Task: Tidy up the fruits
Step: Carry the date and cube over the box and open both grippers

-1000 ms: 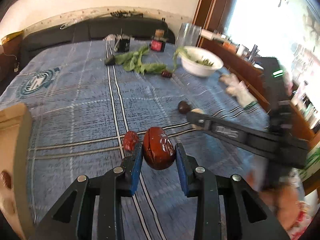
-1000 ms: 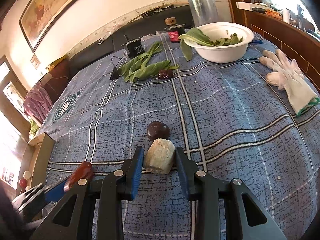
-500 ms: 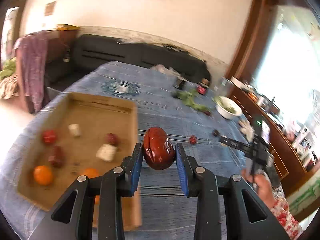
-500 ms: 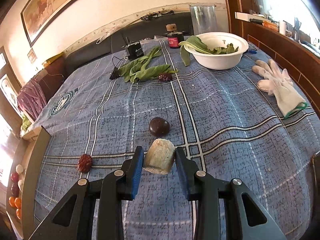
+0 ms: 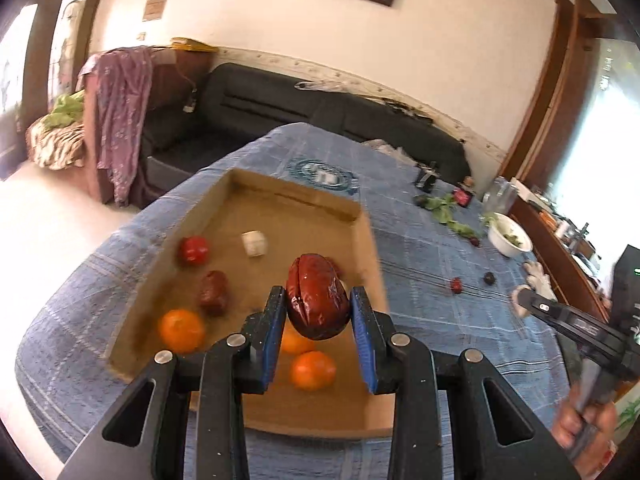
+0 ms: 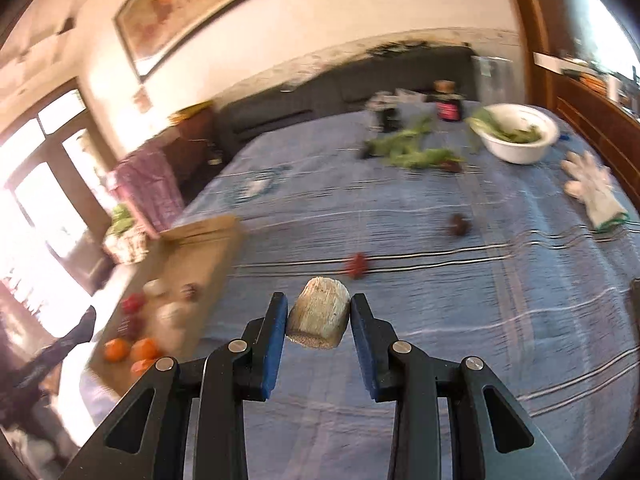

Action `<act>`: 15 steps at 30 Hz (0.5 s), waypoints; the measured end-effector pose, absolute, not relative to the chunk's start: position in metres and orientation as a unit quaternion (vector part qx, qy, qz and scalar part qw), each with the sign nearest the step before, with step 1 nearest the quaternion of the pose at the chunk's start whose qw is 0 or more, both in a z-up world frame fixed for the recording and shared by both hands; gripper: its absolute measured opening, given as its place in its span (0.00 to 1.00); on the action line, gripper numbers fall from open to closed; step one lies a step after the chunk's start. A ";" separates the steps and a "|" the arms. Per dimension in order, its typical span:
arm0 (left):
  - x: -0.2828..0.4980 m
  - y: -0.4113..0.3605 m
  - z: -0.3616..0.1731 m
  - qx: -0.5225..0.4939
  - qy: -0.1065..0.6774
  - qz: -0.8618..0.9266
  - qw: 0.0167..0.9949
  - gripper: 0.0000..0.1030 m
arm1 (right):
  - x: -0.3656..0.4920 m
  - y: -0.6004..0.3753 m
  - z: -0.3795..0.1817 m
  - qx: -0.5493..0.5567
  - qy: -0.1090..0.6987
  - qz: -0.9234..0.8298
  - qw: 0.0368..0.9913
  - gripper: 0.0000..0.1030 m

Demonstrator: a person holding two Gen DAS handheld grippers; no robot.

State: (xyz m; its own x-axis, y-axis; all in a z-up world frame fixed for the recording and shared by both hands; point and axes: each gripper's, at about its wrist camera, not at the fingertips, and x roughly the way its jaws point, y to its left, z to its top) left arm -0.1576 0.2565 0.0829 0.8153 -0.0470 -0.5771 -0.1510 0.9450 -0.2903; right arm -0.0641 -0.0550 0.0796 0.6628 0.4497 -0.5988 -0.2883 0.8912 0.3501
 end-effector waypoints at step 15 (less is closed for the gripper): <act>-0.168 0.292 0.070 -0.135 0.309 0.102 0.936 0.31 | -0.100 0.099 0.062 0.018 0.377 0.335 0.863 0.35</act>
State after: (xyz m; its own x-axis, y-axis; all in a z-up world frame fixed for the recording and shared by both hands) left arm -0.1682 0.2924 0.0700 0.7881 0.1081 -0.6060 -0.2753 0.9424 -0.1899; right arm -0.1004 0.0994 0.0620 0.4918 0.5922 -0.6383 -0.5652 0.7748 0.2834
